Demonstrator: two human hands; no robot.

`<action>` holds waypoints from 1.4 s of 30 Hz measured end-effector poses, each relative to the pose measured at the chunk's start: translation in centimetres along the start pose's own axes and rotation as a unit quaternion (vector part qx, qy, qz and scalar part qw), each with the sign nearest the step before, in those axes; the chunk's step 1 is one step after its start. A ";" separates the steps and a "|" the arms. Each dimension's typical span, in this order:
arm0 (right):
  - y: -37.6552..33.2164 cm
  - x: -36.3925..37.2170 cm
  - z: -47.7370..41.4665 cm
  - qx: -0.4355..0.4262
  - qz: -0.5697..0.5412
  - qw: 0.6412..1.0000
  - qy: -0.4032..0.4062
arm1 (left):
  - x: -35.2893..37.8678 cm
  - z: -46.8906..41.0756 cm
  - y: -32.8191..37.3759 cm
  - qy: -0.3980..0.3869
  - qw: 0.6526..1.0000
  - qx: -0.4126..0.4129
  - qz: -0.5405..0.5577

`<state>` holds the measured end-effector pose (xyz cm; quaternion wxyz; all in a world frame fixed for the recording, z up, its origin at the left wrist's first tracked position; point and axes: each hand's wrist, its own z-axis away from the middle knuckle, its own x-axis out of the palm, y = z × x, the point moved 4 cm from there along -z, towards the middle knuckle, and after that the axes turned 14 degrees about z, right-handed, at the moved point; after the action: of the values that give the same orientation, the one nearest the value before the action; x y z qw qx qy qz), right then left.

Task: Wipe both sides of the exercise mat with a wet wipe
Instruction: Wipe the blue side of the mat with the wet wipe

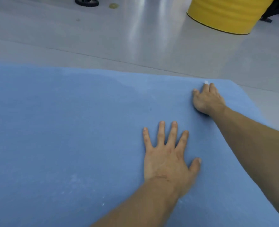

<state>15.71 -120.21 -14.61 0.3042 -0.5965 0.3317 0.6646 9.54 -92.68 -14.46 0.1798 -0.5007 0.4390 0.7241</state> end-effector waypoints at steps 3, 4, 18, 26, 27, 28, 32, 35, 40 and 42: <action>-1.2 0.0 -0.1 0.007 -0.028 1.000 -0.011 | -0.2 0.1 -0.3 -0.011 1.000 0.018 0.010; -1.9 -0.2 -0.1 -0.014 -0.037 0.999 -0.010 | -0.4 0.2 -0.7 -0.012 0.999 0.029 0.012; -15.7 -1.4 7.7 -0.357 -0.010 0.934 0.021 | -4.3 5.4 -10.4 0.041 0.996 0.073 0.032; -9.8 -0.9 7.3 -0.131 -0.060 0.989 0.043 | -6.5 7.4 -16.4 0.063 0.997 0.034 0.004; -11.1 -1.0 7.9 -0.147 -0.053 0.987 0.031 | -6.9 7.5 -17.3 0.064 0.998 0.024 0.004; -12.8 -0.9 8.4 -0.175 -0.036 0.984 0.016 | -7.5 7.7 -18.2 0.065 0.998 0.011 0.006; -22.2 -1.3 11.7 -0.299 0.001 0.954 -0.022 | -10.2 8.5 -22.0 0.074 0.996 -0.049 0.007; -27.6 -1.9 14.3 -0.362 -0.010 0.932 -0.013 | -11.9 8.7 -25.1 0.080 0.992 -0.093 -0.005; -24.2 -1.5 12.6 -0.278 0.000 0.960 0.026 | -13.8 9.5 -29.7 0.090 0.986 -0.138 0.001; -20.0 -1.5 10.9 -0.179 -0.010 0.983 0.032 | -14.6 9.8 -31.6 0.094 0.984 -0.151 0.002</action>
<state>25.43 -99.57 -13.90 0.1889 -0.6656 0.2110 0.6905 32.49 -64.69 -14.86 0.0581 -0.5872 0.3403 0.7321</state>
